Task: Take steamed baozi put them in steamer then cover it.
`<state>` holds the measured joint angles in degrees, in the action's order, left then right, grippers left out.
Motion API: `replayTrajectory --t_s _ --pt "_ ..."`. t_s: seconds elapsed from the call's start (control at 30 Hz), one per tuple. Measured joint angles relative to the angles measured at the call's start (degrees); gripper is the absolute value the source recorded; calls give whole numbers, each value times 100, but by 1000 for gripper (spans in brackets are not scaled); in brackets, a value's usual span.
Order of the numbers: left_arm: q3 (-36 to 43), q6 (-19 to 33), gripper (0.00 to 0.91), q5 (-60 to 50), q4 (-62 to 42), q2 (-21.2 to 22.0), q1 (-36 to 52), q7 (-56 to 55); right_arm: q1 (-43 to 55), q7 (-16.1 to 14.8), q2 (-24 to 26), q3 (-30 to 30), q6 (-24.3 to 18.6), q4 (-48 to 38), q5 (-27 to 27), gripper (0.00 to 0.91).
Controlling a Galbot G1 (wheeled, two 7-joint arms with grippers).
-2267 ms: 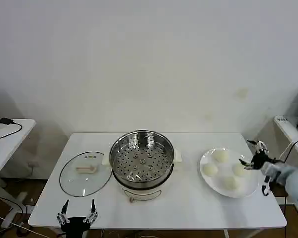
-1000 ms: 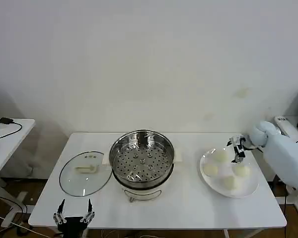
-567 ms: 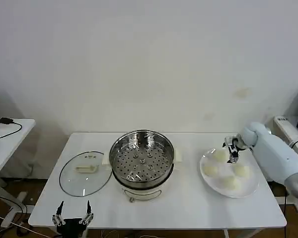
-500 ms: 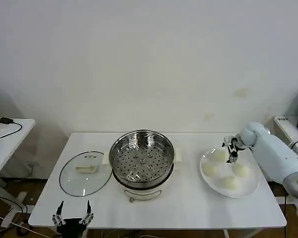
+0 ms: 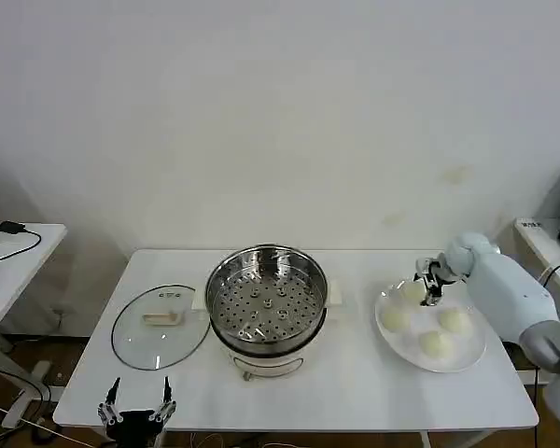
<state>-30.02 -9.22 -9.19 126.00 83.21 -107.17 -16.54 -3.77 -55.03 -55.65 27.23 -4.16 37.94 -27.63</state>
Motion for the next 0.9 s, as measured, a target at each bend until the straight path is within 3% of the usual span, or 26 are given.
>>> replayTrajectory --t_s 0.43,0.9 --pt "-20 -16 907 44 40 -34 -2 1 176 -71 303 174 57 420 245 625" --pt "0 -122 907 236 78 -278 113 55 1212 -268 1214 1081 205 2069 1353 625"
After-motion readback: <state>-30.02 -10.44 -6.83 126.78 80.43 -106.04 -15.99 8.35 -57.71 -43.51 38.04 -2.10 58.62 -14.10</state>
